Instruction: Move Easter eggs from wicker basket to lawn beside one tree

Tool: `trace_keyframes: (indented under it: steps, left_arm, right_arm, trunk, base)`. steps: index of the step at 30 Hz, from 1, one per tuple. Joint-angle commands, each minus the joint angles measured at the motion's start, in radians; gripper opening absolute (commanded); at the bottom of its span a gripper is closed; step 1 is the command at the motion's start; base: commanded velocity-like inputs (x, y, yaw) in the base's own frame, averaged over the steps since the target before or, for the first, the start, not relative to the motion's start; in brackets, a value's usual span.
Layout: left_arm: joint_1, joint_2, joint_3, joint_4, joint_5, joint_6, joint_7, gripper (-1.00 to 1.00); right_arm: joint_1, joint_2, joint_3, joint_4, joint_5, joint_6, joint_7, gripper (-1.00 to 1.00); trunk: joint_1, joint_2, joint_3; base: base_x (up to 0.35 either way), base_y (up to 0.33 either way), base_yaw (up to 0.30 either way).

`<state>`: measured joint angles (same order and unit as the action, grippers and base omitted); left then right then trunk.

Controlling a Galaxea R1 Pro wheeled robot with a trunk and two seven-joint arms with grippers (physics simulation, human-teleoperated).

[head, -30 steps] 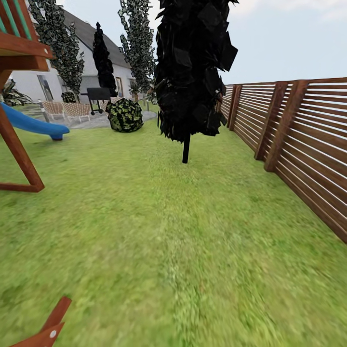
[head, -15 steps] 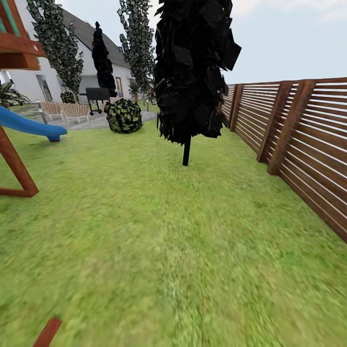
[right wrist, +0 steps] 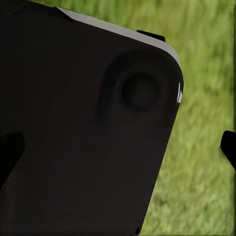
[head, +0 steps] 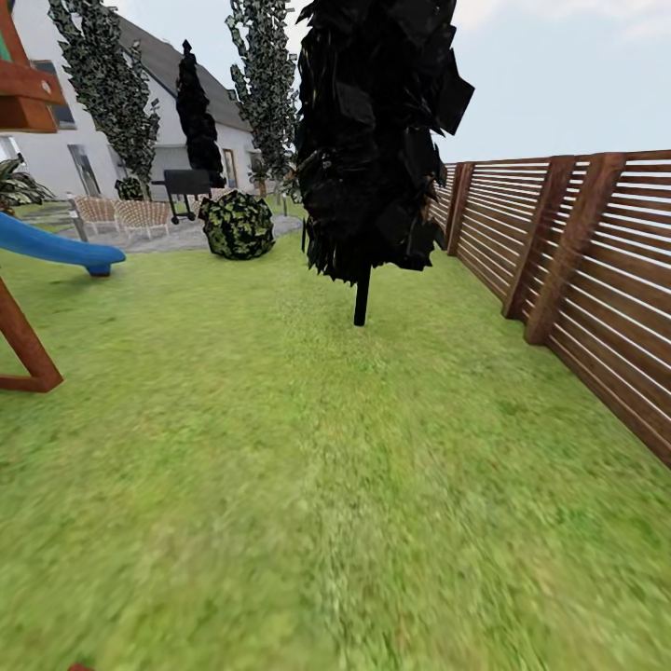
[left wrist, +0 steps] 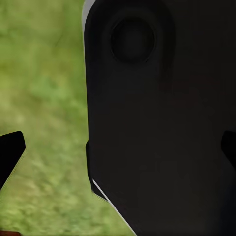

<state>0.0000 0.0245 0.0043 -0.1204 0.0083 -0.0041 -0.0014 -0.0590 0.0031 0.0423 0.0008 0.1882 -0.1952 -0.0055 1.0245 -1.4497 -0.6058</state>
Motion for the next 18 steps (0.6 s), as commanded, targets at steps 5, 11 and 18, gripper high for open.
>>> trace_keyframes:
  steps: [5, 11, 18]
  left_arm:
    - [0.000, 0.000, 0.000, -0.001, 0.001, 0.000, 0.000, 1.00]
    - [0.000, 0.000, 0.000, -0.001, 0.001, 0.000, 0.000, 1.00]
    - [0.000, 0.000, 0.000, -0.001, 0.001, 0.001, 0.000, 1.00]
  right_arm:
    - [-0.001, 0.000, 0.004, 0.001, 0.002, -0.003, -0.001, 1.00]
    - [-0.001, 0.000, 0.004, 0.001, 0.002, -0.003, -0.001, 1.00]
    - [-0.001, 0.000, 0.004, 0.001, 0.002, -0.003, -0.001, 1.00]
  trunk:
    - [0.001, 0.000, -0.001]
    - [0.001, 0.000, -0.001]
    - [0.001, 0.000, -0.001]
  base:
    - [0.322, 0.000, 0.000]
    - [0.322, 0.000, 0.000]
    - [0.322, 0.000, 0.000]
